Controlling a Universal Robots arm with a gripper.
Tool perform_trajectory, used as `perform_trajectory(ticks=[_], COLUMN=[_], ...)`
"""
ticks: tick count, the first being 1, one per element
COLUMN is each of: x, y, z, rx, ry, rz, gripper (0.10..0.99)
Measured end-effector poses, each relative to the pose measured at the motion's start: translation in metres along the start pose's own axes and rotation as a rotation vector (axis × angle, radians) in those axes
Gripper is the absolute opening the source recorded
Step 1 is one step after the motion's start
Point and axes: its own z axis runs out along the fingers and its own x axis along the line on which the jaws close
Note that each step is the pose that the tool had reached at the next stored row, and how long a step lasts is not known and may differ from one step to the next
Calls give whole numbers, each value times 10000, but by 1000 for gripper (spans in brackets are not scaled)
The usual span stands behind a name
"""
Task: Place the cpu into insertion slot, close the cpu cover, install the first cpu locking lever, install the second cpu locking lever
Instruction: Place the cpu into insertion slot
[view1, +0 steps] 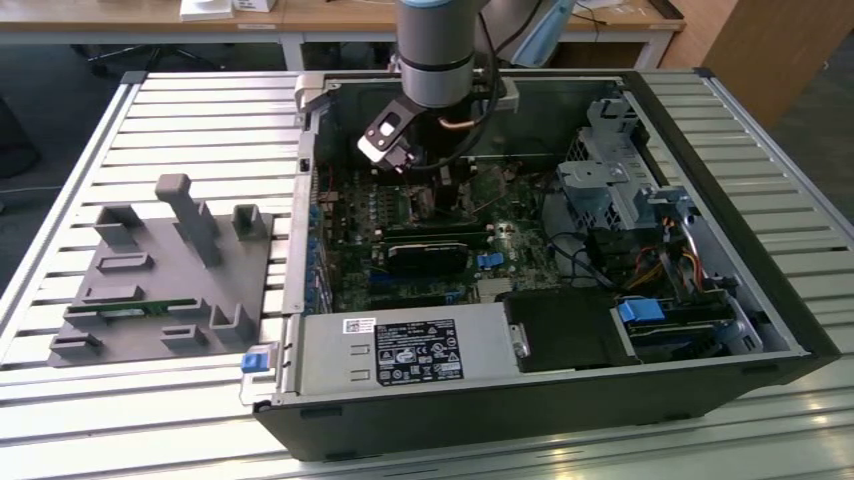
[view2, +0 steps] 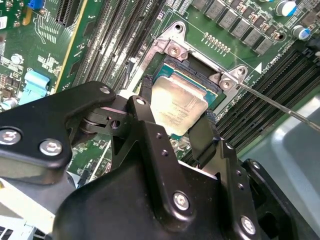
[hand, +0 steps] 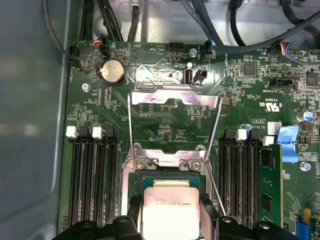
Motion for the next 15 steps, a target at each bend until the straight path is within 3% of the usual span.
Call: perform_trajectory(ticks=[15], x=[37], y=[-3], z=[77], rx=[9], ry=[-9], rz=[8], gripper=[541])
